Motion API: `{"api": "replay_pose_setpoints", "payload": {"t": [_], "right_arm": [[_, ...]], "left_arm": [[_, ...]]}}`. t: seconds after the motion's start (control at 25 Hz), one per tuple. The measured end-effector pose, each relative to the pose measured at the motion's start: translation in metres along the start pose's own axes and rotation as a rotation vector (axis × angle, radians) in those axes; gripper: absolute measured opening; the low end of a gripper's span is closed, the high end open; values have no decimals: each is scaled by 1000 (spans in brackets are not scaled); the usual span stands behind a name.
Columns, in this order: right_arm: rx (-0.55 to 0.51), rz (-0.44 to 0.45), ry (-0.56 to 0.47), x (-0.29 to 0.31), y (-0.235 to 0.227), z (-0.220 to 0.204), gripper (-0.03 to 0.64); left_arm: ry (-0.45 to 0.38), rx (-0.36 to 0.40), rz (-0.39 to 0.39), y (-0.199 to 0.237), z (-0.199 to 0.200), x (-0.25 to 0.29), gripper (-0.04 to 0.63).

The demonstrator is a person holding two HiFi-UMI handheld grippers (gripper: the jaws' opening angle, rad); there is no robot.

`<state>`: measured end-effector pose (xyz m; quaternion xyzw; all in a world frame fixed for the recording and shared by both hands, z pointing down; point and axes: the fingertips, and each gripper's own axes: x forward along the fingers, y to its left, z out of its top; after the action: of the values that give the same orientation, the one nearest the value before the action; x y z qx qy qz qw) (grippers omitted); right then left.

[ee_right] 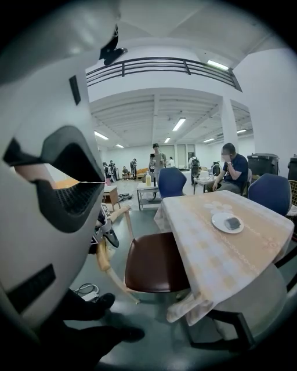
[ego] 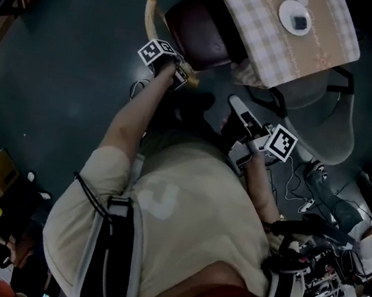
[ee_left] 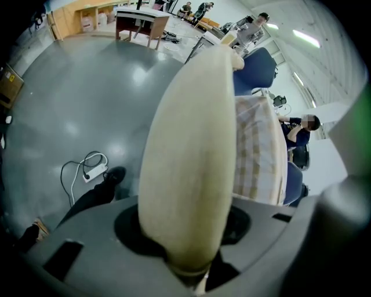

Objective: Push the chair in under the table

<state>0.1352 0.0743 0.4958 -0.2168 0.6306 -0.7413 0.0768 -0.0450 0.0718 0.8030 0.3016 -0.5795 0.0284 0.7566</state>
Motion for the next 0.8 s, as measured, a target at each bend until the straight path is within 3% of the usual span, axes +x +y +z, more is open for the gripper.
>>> {"api": "replay_pose_setpoints", "payload": {"t": [0.28,0.4,0.52,0.8], "right_arm": [[3,-8,30,3,-5,-10,12],[-21,-10,47,8,-5,-15,12],[-33,-1,75,18,3,-23,12],[-43,17,124,37,11,-34,12]], "left_arm": [[-6,18,-42,-3,-1,8,177],[60,91,-84,-11,-8,11,200],[110,153,-126,-14,-12,6,267],[127,275,-111,-12,-3,-13,322]]}}
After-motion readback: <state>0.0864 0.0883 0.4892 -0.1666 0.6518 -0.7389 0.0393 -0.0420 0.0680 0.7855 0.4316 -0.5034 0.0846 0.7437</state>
